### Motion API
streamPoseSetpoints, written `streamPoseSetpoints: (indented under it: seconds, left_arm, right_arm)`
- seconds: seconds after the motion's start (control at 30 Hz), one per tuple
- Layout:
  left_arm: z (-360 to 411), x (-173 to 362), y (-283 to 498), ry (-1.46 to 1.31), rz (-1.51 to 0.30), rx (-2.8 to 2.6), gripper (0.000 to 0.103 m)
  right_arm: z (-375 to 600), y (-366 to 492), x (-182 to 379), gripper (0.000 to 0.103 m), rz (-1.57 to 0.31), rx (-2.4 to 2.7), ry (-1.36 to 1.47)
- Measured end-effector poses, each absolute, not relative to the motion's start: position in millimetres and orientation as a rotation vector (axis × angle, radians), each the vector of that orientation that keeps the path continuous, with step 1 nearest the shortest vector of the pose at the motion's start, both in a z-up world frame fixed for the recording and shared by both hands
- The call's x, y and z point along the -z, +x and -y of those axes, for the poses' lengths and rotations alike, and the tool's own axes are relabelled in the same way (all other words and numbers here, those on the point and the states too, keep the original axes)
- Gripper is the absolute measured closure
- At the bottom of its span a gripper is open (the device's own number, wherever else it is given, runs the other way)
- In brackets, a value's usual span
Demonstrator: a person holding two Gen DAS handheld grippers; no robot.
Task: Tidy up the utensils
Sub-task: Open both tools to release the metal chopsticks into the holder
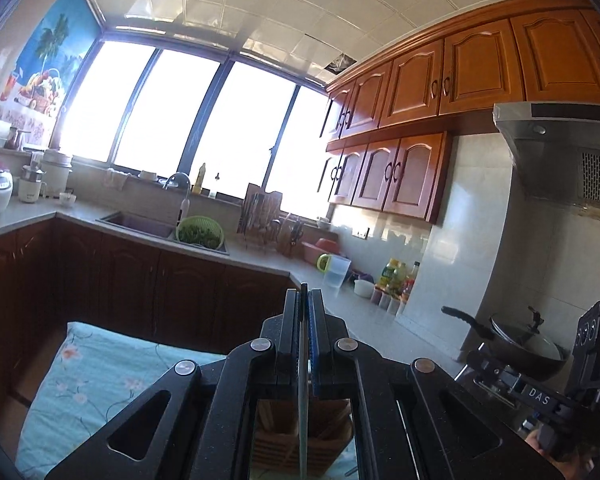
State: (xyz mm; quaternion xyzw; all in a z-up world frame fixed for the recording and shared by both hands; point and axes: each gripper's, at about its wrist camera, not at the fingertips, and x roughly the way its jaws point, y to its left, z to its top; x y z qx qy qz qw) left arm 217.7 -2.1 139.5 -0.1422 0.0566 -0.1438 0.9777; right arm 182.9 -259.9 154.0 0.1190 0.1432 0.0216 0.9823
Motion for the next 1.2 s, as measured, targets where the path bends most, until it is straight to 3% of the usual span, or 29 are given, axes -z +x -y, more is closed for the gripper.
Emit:
streamPoseSetpoints:
  seconds: [0.33,0.77,1.2]
  left_arm:
    - [47,-103,281,-0.204,-0.024,0.237,0.101]
    - [81,-19,321,-0.196,-0.133,0.232,0.101]
    - [51,-26,327,-0.242,-0.250,0.241,0.101]
  right_arm:
    - [259,231,-159,0.099,-0.224,-0.019,0.196]
    - [265,250,-88,0.099,-0.294,0.017,0.234]
    - [267,254,-70,0.098,-0.386,0.004,0.242]
